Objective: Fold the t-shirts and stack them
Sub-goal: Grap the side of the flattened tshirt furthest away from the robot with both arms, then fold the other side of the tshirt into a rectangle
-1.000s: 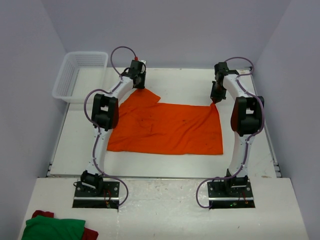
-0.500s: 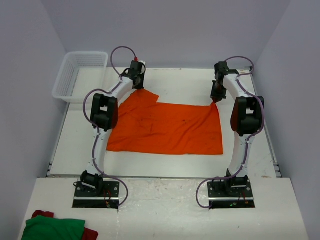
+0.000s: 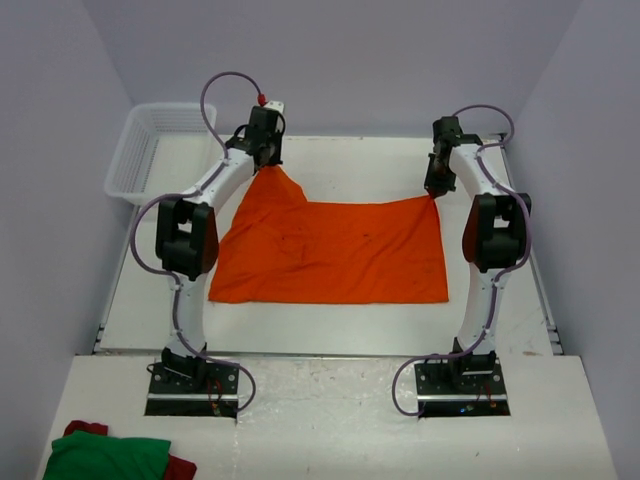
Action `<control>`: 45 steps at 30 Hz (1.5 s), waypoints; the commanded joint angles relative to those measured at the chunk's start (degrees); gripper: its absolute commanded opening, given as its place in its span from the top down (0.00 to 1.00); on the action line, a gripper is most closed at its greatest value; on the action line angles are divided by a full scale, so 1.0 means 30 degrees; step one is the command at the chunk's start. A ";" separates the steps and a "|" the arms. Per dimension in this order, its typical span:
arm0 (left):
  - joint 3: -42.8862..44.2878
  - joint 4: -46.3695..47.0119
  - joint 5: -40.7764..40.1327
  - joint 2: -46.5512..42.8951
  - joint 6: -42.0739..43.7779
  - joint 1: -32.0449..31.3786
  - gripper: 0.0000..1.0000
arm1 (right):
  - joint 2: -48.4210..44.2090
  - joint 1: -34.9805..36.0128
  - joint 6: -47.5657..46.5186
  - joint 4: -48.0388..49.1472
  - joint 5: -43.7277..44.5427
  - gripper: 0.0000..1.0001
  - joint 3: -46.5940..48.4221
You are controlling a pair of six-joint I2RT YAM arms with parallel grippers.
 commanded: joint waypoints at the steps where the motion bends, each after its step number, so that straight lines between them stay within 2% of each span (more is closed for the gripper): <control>1: -0.0790 0.0977 -0.0645 -0.1685 -0.0355 -0.0540 1.00 | -0.0061 -0.0117 -0.0288 -0.0078 0.0080 1.00 0.1008; 12: -0.2050 0.0685 -0.1875 -0.3708 -0.0590 -0.0980 1.00 | 0.0555 -0.0350 -0.0347 -0.0489 -0.0214 1.00 0.1888; 19: -0.2782 -0.0371 -0.4891 -0.4967 -0.1849 -0.0980 1.00 | 0.0408 -0.0468 -0.0141 -0.0518 -0.0155 1.00 0.1624; 37: -0.6386 -0.0107 -0.5392 -0.8454 -0.3374 -0.1741 1.00 | -0.0998 -0.0468 0.0854 -0.0518 -0.0682 1.00 -0.0191; 45: -0.7265 -0.0253 -0.5947 -0.9509 -0.3841 -0.2181 1.00 | -0.2784 -0.0439 0.1177 0.0244 -0.0741 1.00 -0.2211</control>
